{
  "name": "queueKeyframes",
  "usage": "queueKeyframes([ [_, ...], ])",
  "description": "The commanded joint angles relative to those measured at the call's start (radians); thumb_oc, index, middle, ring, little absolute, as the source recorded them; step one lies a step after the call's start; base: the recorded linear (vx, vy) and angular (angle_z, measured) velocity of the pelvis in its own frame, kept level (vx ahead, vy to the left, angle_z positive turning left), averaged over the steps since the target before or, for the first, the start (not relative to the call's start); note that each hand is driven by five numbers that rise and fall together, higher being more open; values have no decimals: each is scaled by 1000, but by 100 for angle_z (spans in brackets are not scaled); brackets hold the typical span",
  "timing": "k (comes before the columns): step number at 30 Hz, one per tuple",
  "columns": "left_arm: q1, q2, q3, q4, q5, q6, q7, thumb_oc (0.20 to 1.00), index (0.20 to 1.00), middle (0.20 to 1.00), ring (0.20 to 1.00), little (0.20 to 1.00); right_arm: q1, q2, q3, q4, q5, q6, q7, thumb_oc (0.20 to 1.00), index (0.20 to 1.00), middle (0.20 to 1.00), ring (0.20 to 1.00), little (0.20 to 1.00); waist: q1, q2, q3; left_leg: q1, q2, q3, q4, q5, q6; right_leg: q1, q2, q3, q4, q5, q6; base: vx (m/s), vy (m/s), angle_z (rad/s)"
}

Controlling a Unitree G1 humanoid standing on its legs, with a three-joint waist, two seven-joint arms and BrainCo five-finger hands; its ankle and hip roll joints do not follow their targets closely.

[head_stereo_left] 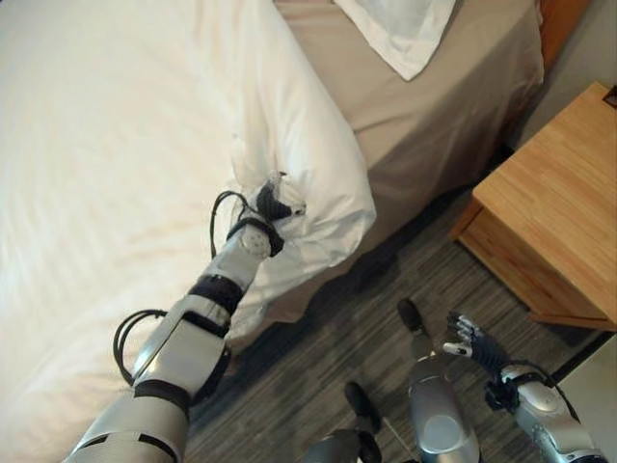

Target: Making the bed.

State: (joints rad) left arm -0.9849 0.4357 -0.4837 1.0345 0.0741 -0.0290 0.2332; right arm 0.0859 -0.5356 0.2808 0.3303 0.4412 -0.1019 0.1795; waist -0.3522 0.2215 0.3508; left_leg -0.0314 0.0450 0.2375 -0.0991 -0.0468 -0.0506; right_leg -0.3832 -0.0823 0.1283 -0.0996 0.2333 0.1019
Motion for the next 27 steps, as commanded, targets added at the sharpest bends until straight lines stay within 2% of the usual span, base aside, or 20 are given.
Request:
queueKeyframes([
  [1, 34, -97, -31, 63, 44, -1, -66, 200, 200, 200, 200, 200, 25, -7, 30, -23, 31, -39, -7, 1000, 1000, 1000, 1000, 1000, -25, -54, 4, -60, 12, -44, 12, 99, -50, 151, 41, 10, 27, -145, 27, 1, -7, -9],
  [2, 34, -97, -31, 63, 44, -1, -65, 200, 200, 200, 200, 200, 25, -7, 29, -23, 31, -39, -7, 1000, 1000, 1000, 1000, 1000, -25, -54, 4, -59, 12, -44, 12, 99, -50, 151, 42, 10, 27, -145, 27, 7, -12, -8],
  [6, -2, -185, -56, -12, -20, -22, -63, 200, 200, 200, 200, 200, 20, -3, 38, -14, 37, -38, -15, 1000, 1000, 1000, 1000, 1000, -28, -53, -3, -55, 13, -41, 12, 96, -49, 157, 43, 11, 23, -146, 26, 8, -8, -3],
  [7, -16, -205, -64, -59, -55, -36, -61, 200, 200, 200, 200, 200, 16, -2, 40, -9, 37, -37, -16, 1000, 1000, 1000, 1000, 1000, -29, -52, -5, -52, 12, -43, 12, 95, -48, 160, 42, 9, 22, -146, 26, 35, -19, 1],
  [8, -40, -238, -83, -204, -113, -63, -53, 200, 200, 200, 200, 200, 13, 4, 39, -6, 42, -38, -22, 1000, 1000, 1000, 1000, 1000, -27, -47, -12, -41, 10, -51, 12, 90, -46, 173, 39, 2, 22, -152, 24, 32, -21, 4],
  [13, -72, -256, -102, -385, -219, -100, -76, 200, 200, 200, 200, 200, 16, 6, 33, 1, 34, -35, -23, 1000, 1000, 1000, 1000, 1000, -19, -40, -33, -38, 7, -61, 12, 88, -43, 184, 34, -7, 18, -153, 21, 19, -12, 11],
  [18, -72, -245, -107, -441, -243, -113, -84, 200, 200, 200, 200, 200, 23, 10, 32, 11, 32, -36, -23, 1000, 1000, 1000, 1000, 1000, -13, -41, -38, -38, 8, -66, 12, 89, -42, 187, 35, -12, 17, -153, 20, 2, -1, 2],
  [23, -62, -229, -148, -448, -187, -91, -138, 200, 200, 200, 200, 200, 26, 8, 28, 14, 34, -33, -16, 1000, 1000, 1000, 1000, 1000, -3, -45, -37, -41, 7, -69, 12, 91, -42, 187, 35, -20, 16, -151, 20, 0, 0, 0],
  [26, -31, -246, -164, -413, -191, -81, -166, 200, 200, 200, 200, 200, 20, 10, 35, 20, 29, -31, -17, 1000, 1000, 1000, 1000, 1000, -1, -47, -30, -46, 6, -68, 12, 93, -42, 184, 34, -18, 16, -149, 19, -33, 14, 1],
  [27, -11, -270, -179, -378, -212, -77, -193, 617, 617, 617, 617, 617, 10, 12, 42, 26, 29, -27, -17, 1000, 1000, 1000, 1000, 1000, -4, -48, -24, -49, 6, -66, 12, 95, -42, 181, 35, -17, 16, -146, 19, 0, 0, 0],
])
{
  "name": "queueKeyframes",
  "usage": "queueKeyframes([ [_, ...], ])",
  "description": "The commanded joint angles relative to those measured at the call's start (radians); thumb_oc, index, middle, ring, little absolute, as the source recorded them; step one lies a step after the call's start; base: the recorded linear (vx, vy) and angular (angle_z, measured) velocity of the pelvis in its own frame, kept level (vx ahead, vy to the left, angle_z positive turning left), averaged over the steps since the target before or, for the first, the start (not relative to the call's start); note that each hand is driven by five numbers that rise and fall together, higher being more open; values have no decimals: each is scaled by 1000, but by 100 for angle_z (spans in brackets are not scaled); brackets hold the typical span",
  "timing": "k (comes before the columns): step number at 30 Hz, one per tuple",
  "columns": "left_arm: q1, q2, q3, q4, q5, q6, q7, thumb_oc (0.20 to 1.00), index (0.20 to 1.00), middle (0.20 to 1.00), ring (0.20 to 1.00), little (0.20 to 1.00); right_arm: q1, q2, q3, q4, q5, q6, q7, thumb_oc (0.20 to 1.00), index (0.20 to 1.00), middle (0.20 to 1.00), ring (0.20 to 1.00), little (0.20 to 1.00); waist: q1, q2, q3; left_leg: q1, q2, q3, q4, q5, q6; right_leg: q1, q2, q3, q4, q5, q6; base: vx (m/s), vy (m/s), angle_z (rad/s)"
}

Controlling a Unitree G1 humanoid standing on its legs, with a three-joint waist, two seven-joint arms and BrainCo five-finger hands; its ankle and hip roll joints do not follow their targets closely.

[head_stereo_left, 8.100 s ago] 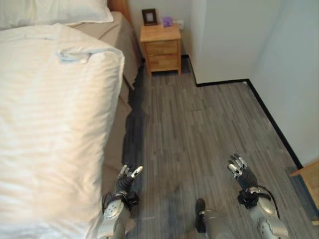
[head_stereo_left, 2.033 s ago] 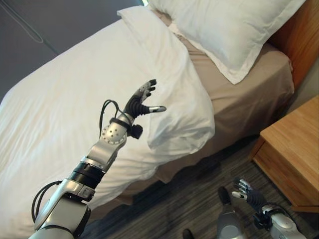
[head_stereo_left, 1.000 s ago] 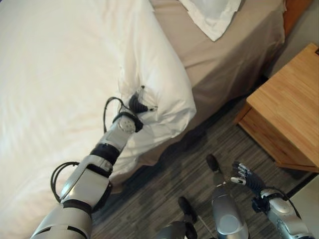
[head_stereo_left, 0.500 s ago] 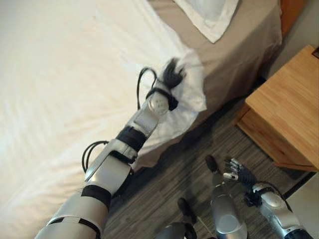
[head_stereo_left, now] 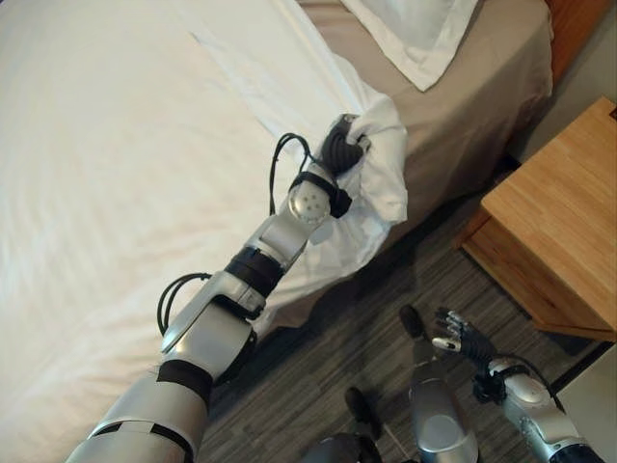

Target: Making the bed.

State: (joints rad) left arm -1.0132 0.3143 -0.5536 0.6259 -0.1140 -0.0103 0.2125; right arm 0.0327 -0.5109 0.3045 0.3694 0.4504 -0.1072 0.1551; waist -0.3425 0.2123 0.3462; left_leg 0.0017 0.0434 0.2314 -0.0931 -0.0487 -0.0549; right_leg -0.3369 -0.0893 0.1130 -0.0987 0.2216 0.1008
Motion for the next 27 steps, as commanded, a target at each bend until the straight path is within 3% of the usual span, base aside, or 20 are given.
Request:
queueKeyframes([
  [1, 17, -149, -109, 32, -24, -96, -172, 1000, 1000, 1000, 1000, 1000, 63, -13, 19, -13, 20, -22, 7, 1000, 1000, 1000, 1000, 1000, -13, -39, -20, -82, 8, -59, 6, 96, -37, 134, 42, -2, 15, -134, 20, 0, 0, 0],
  [7, 50, -159, -142, 7, -82, -107, -219, 1000, 1000, 1000, 1000, 1000, 52, -16, 33, -15, 18, -19, 10, 1000, 1000, 1000, 1000, 1000, -16, -40, -19, -83, 7, -56, 6, 96, -37, 130, 41, 2, 18, -131, 21, 0, 0, 0],
  [15, 88, -63, -165, -255, -207, -122, -295, 1000, 1000, 1000, 1000, 1000, 46, -25, 15, -24, -2, -9, 18, 1000, 1000, 1000, 1000, 1000, 4, -21, -46, -59, -5, -89, 6, 89, -33, 169, 25, -23, 28, -146, 19, 4, 19, 9],
  [20, 144, 91, -190, -469, -308, -124, -389, 1000, 1000, 1000, 1000, 1000, 66, -13, -21, -2, 10, -4, 26, 1000, 1000, 1000, 1000, 1000, 21, -18, -73, -30, -10, -110, 6, 81, -29, 204, 18, -39, 39, -160, 17, 28, 22, 6],
  [22, 221, 219, -165, -616, -454, -126, -452, 1000, 1000, 1000, 1000, 1000, 77, -17, -91, 21, 14, -9, 7, 1000, 1000, 1000, 1000, 1000, 36, -23, -95, -12, -13, -120, 6, 76, -28, 226, 14, -48, 43, -166, 17, 45, 25, 14],
  [23, 223, 222, -164, -620, -455, -124, -452, 1000, 1000, 1000, 1000, 1000, 77, -16, -89, 21, 14, -9, 7, 1000, 1000, 1000, 1000, 1000, 34, -25, -94, -10, -13, -120, 6, 76, -28, 228, 14, -48, 42, -167, 17, 42, 20, 12],
  [25, 310, 309, -102, -699, -575, -128, -474, 1000, 1000, 1000, 1000, 1000, 58, -29, -155, 35, 20, -22, -27, 1000, 1000, 1000, 1000, 1000, 50, -32, -112, 3, -14, -128, 6, 73, -26, 242, 13, -55, 45, -171, 16, 31, 8, 10],
  [27, 436, 365, 33, -762, -668, -148, -473, 1000, 1000, 1000, 1000, 1000, 28, -48, -240, 35, 36, -44, -68, 1000, 1000, 1000, 1000, 1000, 67, -44, -126, 14, -15, -134, 6, 71, -25, 252, 11, -58, 48, -175, 16, 24, 11, 8],
])
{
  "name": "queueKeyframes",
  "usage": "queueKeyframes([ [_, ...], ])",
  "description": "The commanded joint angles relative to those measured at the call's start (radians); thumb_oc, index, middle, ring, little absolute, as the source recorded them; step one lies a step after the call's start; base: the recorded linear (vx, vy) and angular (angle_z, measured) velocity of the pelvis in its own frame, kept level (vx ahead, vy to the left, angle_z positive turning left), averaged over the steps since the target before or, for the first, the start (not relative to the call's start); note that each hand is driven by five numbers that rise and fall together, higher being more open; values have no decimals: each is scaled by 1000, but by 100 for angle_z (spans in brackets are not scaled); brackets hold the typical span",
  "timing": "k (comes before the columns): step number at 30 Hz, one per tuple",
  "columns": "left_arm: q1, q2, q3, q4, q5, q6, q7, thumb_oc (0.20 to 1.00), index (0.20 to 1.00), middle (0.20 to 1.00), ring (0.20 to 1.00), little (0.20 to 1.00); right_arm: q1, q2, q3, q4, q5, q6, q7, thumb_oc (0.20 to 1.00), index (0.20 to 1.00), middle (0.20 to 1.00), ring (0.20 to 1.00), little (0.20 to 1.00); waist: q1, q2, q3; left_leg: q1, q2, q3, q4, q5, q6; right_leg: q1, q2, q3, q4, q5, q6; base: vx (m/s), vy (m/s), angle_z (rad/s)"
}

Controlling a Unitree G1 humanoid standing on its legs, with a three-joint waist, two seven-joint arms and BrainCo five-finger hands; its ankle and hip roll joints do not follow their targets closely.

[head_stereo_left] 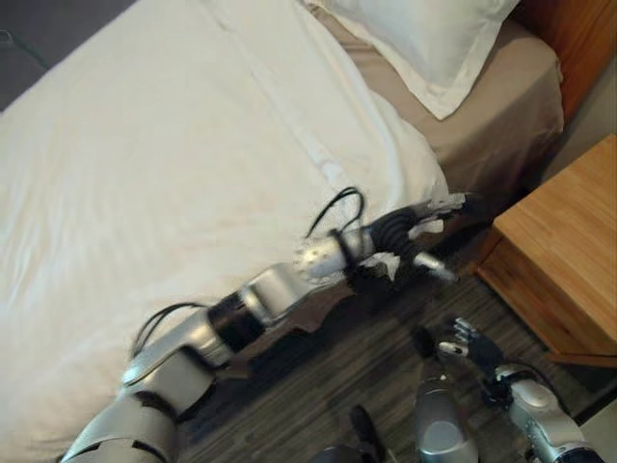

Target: Making the bed.

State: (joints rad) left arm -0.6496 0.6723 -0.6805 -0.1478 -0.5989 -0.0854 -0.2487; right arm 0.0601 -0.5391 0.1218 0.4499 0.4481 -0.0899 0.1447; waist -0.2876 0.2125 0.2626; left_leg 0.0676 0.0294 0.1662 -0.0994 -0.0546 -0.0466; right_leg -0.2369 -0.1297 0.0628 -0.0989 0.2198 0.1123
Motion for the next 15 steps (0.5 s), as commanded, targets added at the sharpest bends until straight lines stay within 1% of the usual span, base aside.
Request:
queueKeyframes([
  [1, 218, 7, 314, 1, -228, -99, 30, 1000, 1000, 1000, 1000, 1000, -34, -43, -123, -47, 34, -81, -101, 1000, 1000, 1000, 1000, 1000, 38, -59, -53, -40, -3, -78, 12, 72, -31, 167, 50, -14, 51, -179, 2, 21, 8, 3],
  [2, 392, -69, 496, 23, -261, -125, 102, 1000, 1000, 1000, 1000, 1000, -87, -66, -190, -71, 60, -99, -152, 1000, 1000, 1000, 1000, 1000, 69, -74, -67, -34, -5, -87, 12, 69, -27, 178, 47, -19, 50, -182, 1, 0, 0, 0],
  [3, 394, -70, 499, 20, -260, -124, 102, 1000, 1000, 1000, 1000, 1000, -89, -67, -188, -71, 60, -99, -152, 1000, 1000, 1000, 1000, 1000, 67, -73, -69, -38, -5, -87, 12, 72, -27, 175, 47, -19, 50, -179, 1, 7, 7, 9],
  [4, 504, -128, 591, 1, -299, -140, 143, 1000, 1000, 1000, 1000, 1000, -132, -74, -215, -90, 86, -107, -174, 1000, 1000, 1000, 1000, 1000, 92, -86, -79, -34, -8, -97, 12, 69, -21, 185, 44, -23, 47, -180, -1, 17, 6, 21],
  [5, 565, -173, 629, 21, -326, -137, 160, 1000, 1000, 1000, 1000, 1000, -180, -98, -215, -95, 98, -109, -184, 200, 200, 200, 200, 200, 107, -93, -83, -28, -9, -102, 12, 65, -18, 196, 41, -28, 45, -184, -2, 15, 6, 22],
  [6, 567, -174, 632, 20, -326, -136, 160, 1000, 1000, 1000, 1000, 1000, -182, -98, -212, -93, 99, -109, -184, 200, 200, 200, 200, 200, 105, -93, -84, -32, -9, -102, 12, 69, -18, 192, 41, -28, 45, -180, -3, 4, 2, 16],
  [7, 634, -189, 668, 48, -268, -132, 189, 1000, 1000, 1000, 1000, 1000, -265, -124, -203, -100, 148, -113, -189, 200, 200, 200, 200, 200, 137, -104, -93, -32, -12, -111, 12, 69, -14, 200, 39, -34, 40, -179, -4, -19, -3, 18],
  [8, 659, -191, 679, 52, -243, -127, 197, 1000, 1000, 1000, 1000, 1000, -299, -130, -186, -91, 168, -111, -187, 200, 200, 200, 200, 200, 145, -108, -93, -32, -13, -115, 12, 69, -12, 203, 37, -38, 38, -178, -5, -27, -4, 14],
  [9, 705, -205, 692, 61, -229, -121, 206, 1000, 1000, 1000, 1000, 1000, -365, -119, -145, -98, 222, -109, -179, 200, 200, 200, 200, 200, 168, -114, -94, -35, -15, -120, 12, 71, -9, 206, 36, -45, 36, -177, -5, -45, -10, 30],
  [10, 756, -215, 695, 43, -245, -105, 191, 1000, 1000, 1000, 1000, 1000, -438, -100, -103, -98, 277, -98, -161, 200, 200, 200, 200, 200, 198, -119, -95, -42, -17, -128, 12, 74, -6, 205, 35, -51, 31, -173, -6, -43, -14, 13],
  [12, 807, -240, 689, 44, -260, -85, 181, 1000, 1000, 1000, 1000, 1000, -535, -55, -41, -59, 338, -90, -149, 200, 200, 200, 200, 200, 230, -123, -98, -47, -18, -132, 12, 76, -3, 207, 35, -57, 24, -170, -7, -18, -14, 9],
  [13, 809, -241, 691, 43, -260, -85, 181, 1000, 1000, 1000, 1000, 1000, -539, -55, -38, -55, 340, -91, -148, 200, 200, 200, 200, 200, 228, -123, -97, -47, -18, -132, 12, 76, -3, 207, 35, -56, 24, -170, -7, -28, -19, 7],
  [14, 819, -258, 689, 71, -272, -87, 195, 1000, 1000, 1000, 1000, 1000, -662, -39, 24, 17, 363, -78, -151, 200, 200, 200, 200, 200, 257, -127, -94, -54, -18, -138, 12, 80, -2, 206, 35, -62, 22, -168, -9, -41, -21, 23],
  [15, 813, -255, 688, 75, -277, -86, 198, 1000, 1000, 1000, 1000, 1000, -705, -45, 38, 54, 368, -74, -155, 200, 200, 200, 200, 200, 262, -126, -90, -59, -19, -140, 12, 83, -2, 203, 35, -63, 22, -168, -10, -69, -33, 15],
])
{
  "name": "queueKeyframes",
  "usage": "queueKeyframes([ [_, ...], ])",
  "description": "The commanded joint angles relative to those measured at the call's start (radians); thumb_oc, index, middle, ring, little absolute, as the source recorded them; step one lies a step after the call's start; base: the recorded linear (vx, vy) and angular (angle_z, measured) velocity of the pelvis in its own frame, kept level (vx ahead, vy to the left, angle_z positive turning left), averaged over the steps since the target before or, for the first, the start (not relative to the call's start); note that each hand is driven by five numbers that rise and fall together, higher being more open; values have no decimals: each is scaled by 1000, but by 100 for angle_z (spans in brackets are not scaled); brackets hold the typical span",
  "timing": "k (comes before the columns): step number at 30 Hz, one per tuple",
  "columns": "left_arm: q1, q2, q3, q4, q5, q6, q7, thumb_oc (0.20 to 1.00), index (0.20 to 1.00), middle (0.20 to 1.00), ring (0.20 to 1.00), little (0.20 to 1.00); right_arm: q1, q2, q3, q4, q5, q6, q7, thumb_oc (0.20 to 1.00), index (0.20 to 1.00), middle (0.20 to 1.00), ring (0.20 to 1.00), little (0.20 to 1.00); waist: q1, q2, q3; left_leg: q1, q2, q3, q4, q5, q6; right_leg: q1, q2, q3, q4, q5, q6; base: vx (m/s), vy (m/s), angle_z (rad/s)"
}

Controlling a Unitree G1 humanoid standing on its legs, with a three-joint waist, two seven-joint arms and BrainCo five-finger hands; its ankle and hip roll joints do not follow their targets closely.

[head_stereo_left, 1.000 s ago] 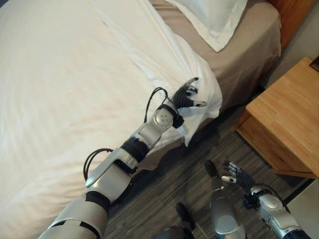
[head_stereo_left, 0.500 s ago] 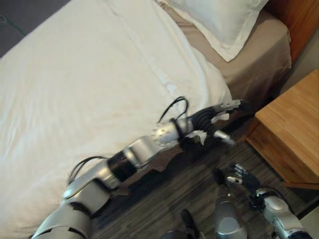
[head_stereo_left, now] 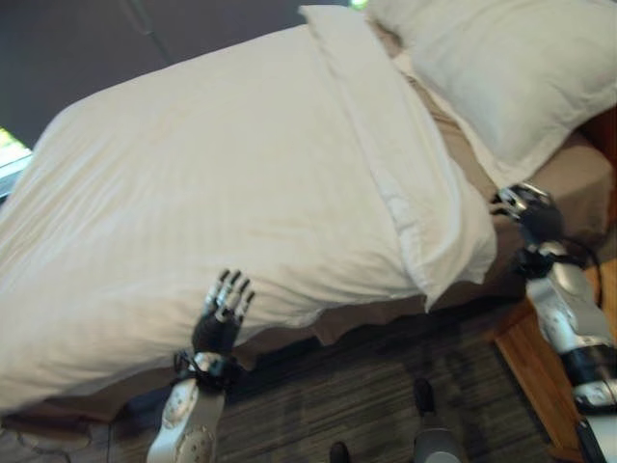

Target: Making the bed.

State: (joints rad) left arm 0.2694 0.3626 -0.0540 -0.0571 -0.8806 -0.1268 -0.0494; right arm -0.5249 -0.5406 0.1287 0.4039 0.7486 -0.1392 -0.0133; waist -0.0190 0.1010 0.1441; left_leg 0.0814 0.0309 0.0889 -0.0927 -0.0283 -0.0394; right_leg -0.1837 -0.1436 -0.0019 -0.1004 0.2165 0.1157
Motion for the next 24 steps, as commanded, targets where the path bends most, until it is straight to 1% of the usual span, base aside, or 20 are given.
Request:
queueKeyframes([
  [1, -108, 60, 60, -5, -1, -48, -2, 1000, 1000, 1000, 1000, 1000, -196, -38, 63, 172, 83, -20, -1, 200, 200, 200, 200, 200, 8, -13, 32, -79, -20, -66, 5, 61, -10, 146, 50, -2, 23, -162, -14, -66, -23, 23],
  [4, -109, 66, 49, -17, -19, -58, -7, 1000, 1000, 1000, 1000, 1000, -349, -45, 104, 329, 97, -2, -4, 200, 200, 200, 200, 200, 36, 0, 42, -97, -22, -78, 5, 71, -13, 133, 49, -11, 21, -160, -15, -52, -13, 20],
  [6, -118, 63, 29, -19, -27, -61, -11, 1000, 1000, 1000, 1000, 1000, -436, -32, 121, 443, 126, 9, 2, 200, 200, 200, 200, 200, 52, 11, 49, -106, -24, -84, 5, 77, -14, 127, 50, -15, 21, -158, -15, -60, -16, 12],
  [7, -132, 68, 4, -15, -33, -68, -13, 1000, 1000, 1000, 1000, 1000, -529, -32, 120, 555, 151, 15, 0, 200, 200, 200, 200, 200, 75, 29, 60, -125, -29, -90, 5, 86, -16, 110, 49, -22, 19, -155, -14, -73, -10, 2],
  [9, -138, 69, -2, -12, -34, -69, -14, 1000, 1000, 1000, 1000, 1000, -559, -42, 126, 589, 147, 19, 1, 200, 200, 200, 200, 200, 83, 35, 62, -134, -30, -92, 5, 91, -17, 102, 49, -24, 19, -153, -14, -50, -18, 2],
  [12, -153, 69, -31, -5, -30, -70, -18, 1000, 1000, 1000, 1000, 1000, -624, -57, 122, 678, 152, 21, -4, 200, 200, 200, 200, 200, 103, 64, 68, -161, -34, -98, 5, 103, -20, 78, 47, -29, 19, -150, -13, -36, -28, 14],
  [13, -164, 74, -51, -12, -17, -73, -23, 1000, 1000, 1000, 1000, 1000, -638, -71, 109, 730, 153, 19, -2, 200, 200, 200, 200, 200, 113, 84, 75, -176, -39, -101, 5, 109, -20, 60, 45, -31, 21, -149, -11, -40, -18, 8],
  [14, -165, 74, -52, -11, -17, -73, -23, 1000, 1000, 1000, 1000, 1000, -640, -72, 109, 732, 154, 19, -1, 200, 200, 200, 200, 200, 115, 85, 74, -178, -39, -101, 5, 110, -20, 58, 45, -30, 21, -148, -11, -35, -11, 5],
  [15, -174, 70, -66, -16, -16, -74, -25, 1000, 1000, 1000, 1000, 1000, -638, -71, 94, 763, 163, 19, -2, 200, 200, 200, 200, 200, 121, 95, 78, -187, -42, -101, 5, 111, -20, 48, 44, -30, 20, -147, -10, -21, -20, 4],
  [16, -187, 55, -91, -16, -14, -72, -27, 1000, 1000, 1000, 1000, 1000, -601, -59, 42, 817, 206, 13, -7, 200, 200, 200, 200, 200, 130, 114, 80, -200, -45, -96, 5, 114, -20, 37, 44, -29, 18, -145, -8, 0, 0, 0],
  [18, -196, 49, -104, -13, -13, -72, -28, 1000, 1000, 1000, 1000, 1000, -573, -53, 18, 832, 223, 13, -2, 200, 200, 200, 200, 200, 136, 120, 76, -204, -46, -92, 5, 114, -21, 32, 44, -26, 17, -146, -7, 13, -19, -7],
  [19, -219, 34, -126, -13, 3, -69, -30, 1000, 1000, 1000, 1000, 1000, -497, -25, -22, 869, 253, 26, 7, 200, 200, 200, 200, 200, 126, 133, 82, -206, -44, -86, 5, 115, -21, 29, 45, -20, 15, -148, -4, 32, -5, -14],
  [20, -222, 20, -137, -11, 10, -64, -36, 1000, 1000, 1000, 1000, 1000, -433, -8, -50, 890, 266, 38, 20, 200, 200, 200, 200, 200, 119, 138, 83, -203, -43, -82, 5, 113, -22, 32, 46, -16, 14, -151, -4, 32, -5, -8],
  [22, -221, 21, -138, -11, 10, -64, -36, 1000, 1000, 1000, 1000, 1000, -431, -8, -51, 889, 266, 38, 20, 200, 200, 200, 200, 200, 120, 137, 83, -202, -43, -82, 5, 113, -22, 32, 47, -16, 14, -151, -4, 30, -2, -9],
  [23, -221, -2, -133, 0, 9, -55, -46, 1000, 1000, 1000, 1000, 1000, -280, 53, -100, 917, 280, 61, 47, 200, 200, 200, 200, 200, 97, 142, 89, -192, -40, -76, 5, 108, -22, 41, 49, -11, 14, -157, -4, 70, -4, -16],
  [24, -224, -13, -131, 10, 14, -49, -51, 1000, 1000, 1000, 1000, 1000, -179, 95, -112, 936, 255, 75, 62, 200, 200, 200, 200, 200, 80, 143, 94, -180, -38, -71, 5, 103, -23, 52, 52, -9, 14, -160, -4, 94, -11, -13],
])
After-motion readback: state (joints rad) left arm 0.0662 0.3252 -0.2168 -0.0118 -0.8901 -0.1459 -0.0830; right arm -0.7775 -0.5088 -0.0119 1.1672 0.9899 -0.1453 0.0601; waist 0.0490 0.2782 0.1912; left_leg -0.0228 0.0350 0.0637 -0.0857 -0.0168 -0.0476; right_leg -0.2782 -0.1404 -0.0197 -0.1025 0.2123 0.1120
